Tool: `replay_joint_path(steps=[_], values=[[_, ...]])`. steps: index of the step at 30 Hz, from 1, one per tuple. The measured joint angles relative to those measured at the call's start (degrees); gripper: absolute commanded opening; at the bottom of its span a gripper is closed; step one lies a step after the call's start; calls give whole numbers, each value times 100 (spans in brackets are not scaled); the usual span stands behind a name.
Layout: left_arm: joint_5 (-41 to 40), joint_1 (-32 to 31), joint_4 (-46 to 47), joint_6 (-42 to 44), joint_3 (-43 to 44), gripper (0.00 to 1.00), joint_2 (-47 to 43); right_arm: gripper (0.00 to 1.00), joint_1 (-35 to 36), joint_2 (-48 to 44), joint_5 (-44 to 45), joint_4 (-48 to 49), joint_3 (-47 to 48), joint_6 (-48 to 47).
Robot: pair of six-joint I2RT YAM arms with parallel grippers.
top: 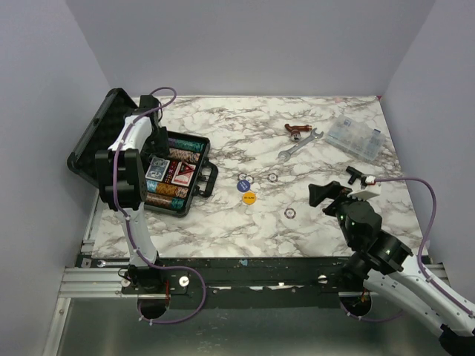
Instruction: Pack up texas hold em set
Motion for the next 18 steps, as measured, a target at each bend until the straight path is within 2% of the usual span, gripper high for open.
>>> replay_joint_path(steps=[3, 8, 14, 18], values=[[0, 24, 2, 0, 46, 39, 66, 100, 0, 50, -2, 0, 0, 11], [20, 33, -52, -2, 116, 61, 223, 100, 0, 109, -9, 2, 0, 13], [37, 31, -92, -44, 131, 69, 264, 100, 2, 146, -20, 2, 0, 13], [39, 26, -96, -90, 131, 70, 249, 100, 2, 157, -22, 2, 0, 13]])
